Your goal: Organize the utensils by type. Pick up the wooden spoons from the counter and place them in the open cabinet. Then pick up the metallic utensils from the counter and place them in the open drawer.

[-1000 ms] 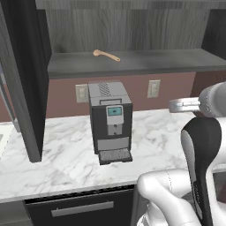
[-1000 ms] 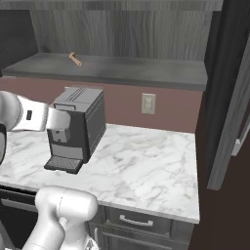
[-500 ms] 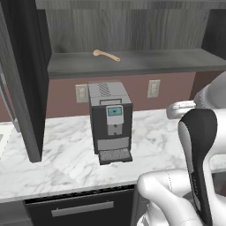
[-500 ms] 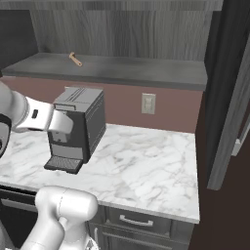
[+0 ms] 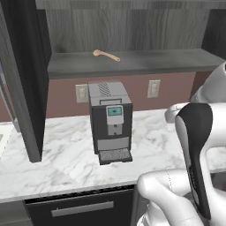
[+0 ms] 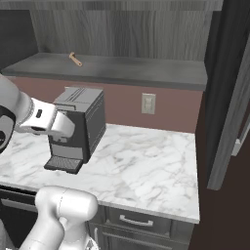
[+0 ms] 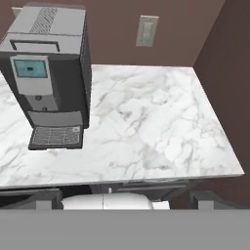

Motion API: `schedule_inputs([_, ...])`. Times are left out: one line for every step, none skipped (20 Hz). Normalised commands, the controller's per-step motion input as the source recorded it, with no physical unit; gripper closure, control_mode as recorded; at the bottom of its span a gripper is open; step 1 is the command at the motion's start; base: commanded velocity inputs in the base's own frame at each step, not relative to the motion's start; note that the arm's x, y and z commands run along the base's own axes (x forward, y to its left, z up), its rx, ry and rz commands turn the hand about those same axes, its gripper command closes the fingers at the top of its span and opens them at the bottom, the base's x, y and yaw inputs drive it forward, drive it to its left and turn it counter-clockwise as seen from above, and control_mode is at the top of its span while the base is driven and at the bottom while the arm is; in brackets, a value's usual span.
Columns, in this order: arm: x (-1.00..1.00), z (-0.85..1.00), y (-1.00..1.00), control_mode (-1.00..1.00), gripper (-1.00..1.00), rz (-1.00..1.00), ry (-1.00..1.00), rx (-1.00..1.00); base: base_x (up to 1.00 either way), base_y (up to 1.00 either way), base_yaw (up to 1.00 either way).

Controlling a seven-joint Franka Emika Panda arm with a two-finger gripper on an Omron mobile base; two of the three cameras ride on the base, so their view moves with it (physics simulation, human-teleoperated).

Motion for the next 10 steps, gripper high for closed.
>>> schedule_inputs([0.00,0.00,0.00,1.00,-1.00,0.00,0.00,0.00,0.00,0.00,0.01])
schedule_inputs([0.00,0.00,0.00,1.00,-1.00,0.00,0.00,0.00,0.00,0.00,0.02])
schedule_inputs([0.00,0.00,0.00,1.00,-1.00,0.00,0.00,0.00,0.00,0.00,0.04])
schedule_inputs([0.00,0.00,0.00,1.00,-1.00,0.00,0.00,0.00,-0.01,0.00,0.06])
schedule_inputs([0.00,0.00,0.00,1.00,-1.00,0.00,0.00,0.00,-0.11,0.00,0.08])
schedule_inputs([0.00,0.00,0.00,1.00,-1.00,0.00,0.00,0.00,-0.09,0.00,0.10])
schedule_inputs([0.00,0.00,0.00,1.00,-1.00,0.00,0.00,0.00,-0.10,0.00,0.11])
schedule_inputs([0.00,0.00,0.00,1.00,-1.00,0.00,0.00,0.00,-0.11,0.00,0.12])
schedule_inputs([0.00,0.00,0.00,1.00,-1.00,0.00,0.00,0.00,-0.14,0.06,0.14])
schedule_inputs([0.00,0.00,0.00,1.00,-1.00,0.00,0.00,0.00,-0.08,0.10,0.15])
